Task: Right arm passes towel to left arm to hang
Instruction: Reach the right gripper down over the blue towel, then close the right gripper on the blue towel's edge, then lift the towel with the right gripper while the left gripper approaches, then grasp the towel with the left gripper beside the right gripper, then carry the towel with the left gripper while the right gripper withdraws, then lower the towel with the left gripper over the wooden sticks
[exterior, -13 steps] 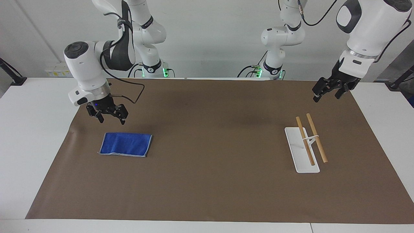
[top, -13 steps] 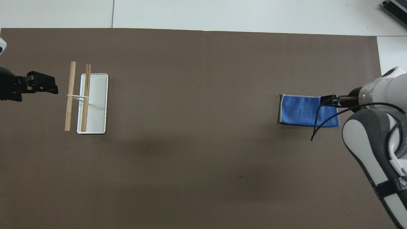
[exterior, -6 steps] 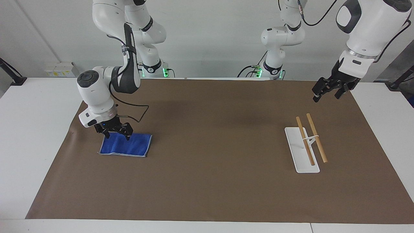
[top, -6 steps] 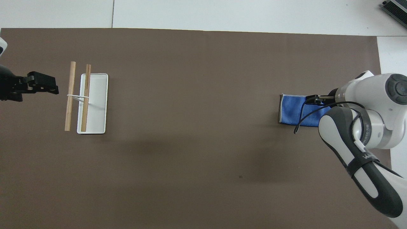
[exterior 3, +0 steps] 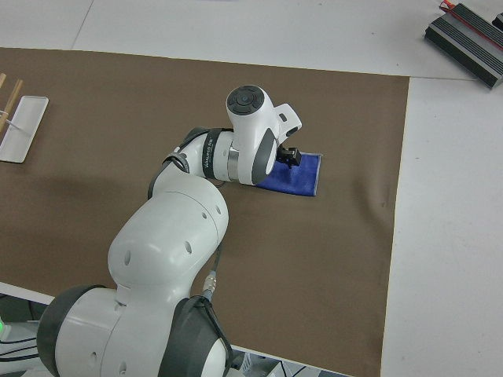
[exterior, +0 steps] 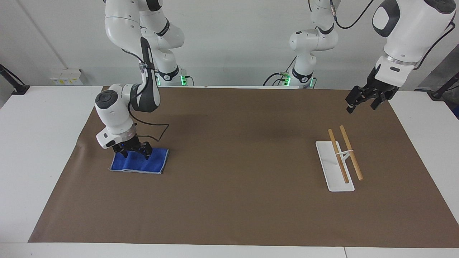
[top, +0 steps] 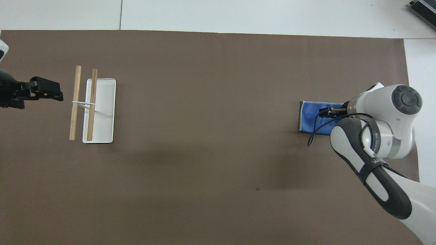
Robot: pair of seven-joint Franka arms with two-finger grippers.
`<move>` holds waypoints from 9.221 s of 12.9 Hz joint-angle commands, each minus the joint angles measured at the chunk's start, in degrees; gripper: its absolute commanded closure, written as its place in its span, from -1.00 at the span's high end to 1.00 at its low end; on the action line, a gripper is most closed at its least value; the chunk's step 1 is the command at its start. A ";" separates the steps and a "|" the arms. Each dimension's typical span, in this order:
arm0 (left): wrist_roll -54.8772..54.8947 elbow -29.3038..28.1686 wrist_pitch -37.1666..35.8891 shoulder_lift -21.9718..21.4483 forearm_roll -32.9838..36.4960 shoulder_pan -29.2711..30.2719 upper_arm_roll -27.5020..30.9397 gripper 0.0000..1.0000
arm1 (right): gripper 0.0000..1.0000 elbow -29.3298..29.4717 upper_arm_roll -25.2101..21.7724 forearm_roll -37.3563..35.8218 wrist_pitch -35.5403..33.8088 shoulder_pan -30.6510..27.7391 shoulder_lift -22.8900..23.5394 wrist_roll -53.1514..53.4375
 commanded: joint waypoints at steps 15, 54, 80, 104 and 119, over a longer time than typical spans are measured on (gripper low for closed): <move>0.48 -2.08 0.26 -1.44 -0.24 -0.72 0.53 1.00 | 0.26 -0.50 0.33 -0.20 1.17 -0.08 2.33 -1.14; -23.87 -26.51 34.07 -10.23 -43.11 -17.75 0.35 1.00 | -1.00 5.55 7.98 53.67 5.47 16.08 -12.35 1.49; -22.99 -22.91 56.69 2.43 -53.07 -27.70 0.61 -0.82 | -1.00 8.46 7.98 53.41 6.88 23.30 -11.03 13.01; -16.40 -27.48 56.16 1.55 -52.36 -4.07 1.14 -1.00 | 1.00 5.02 7.19 16.52 -20.24 8.02 -24.65 13.54; -16.49 -33.01 56.34 -0.21 -52.27 8.42 1.23 -1.00 | 1.00 25.78 7.19 -1.96 -47.00 -0.26 -19.37 12.84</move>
